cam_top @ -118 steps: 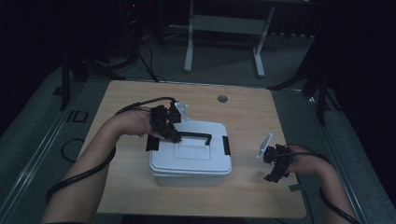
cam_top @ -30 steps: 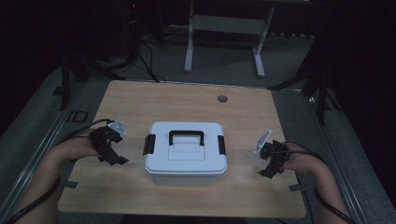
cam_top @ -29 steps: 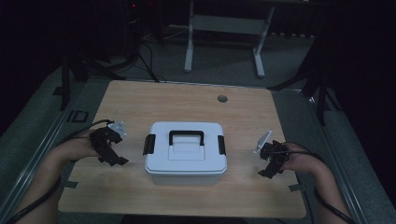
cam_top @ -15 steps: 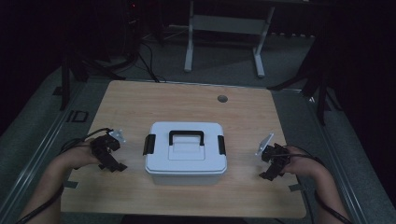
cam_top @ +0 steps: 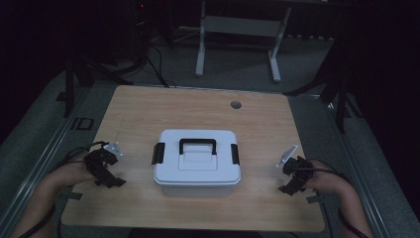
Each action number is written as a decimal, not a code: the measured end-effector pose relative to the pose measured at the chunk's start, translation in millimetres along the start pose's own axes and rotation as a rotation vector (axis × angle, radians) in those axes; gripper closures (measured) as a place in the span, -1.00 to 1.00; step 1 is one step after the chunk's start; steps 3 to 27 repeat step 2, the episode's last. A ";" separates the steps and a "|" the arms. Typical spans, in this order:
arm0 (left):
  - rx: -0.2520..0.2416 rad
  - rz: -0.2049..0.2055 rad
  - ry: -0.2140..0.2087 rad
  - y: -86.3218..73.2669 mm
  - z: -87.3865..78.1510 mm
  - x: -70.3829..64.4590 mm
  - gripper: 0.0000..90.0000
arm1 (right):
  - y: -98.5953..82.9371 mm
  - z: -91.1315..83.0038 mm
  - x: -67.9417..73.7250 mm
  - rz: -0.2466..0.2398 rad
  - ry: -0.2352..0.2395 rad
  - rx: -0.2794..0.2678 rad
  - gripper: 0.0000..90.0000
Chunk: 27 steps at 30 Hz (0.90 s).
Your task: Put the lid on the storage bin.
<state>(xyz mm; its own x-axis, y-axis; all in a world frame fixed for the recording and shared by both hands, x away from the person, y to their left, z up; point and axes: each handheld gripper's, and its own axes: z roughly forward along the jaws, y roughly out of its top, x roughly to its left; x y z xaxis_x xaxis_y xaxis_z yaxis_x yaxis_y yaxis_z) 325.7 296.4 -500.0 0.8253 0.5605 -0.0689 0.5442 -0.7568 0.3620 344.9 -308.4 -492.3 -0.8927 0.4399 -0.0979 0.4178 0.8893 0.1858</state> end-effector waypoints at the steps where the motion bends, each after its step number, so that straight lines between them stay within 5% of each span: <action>1: -0.006 -0.003 -0.001 -0.4 0.1 0.2 -0.87 | -0.3 0.2 -0.1 0.007 0.002 0.002 -0.70; 27: -0.007 -0.005 -0.003 -0.5 0.2 0.5 -0.87 | -0.4 0.7 -0.2 0.007 0.002 0.001 -0.70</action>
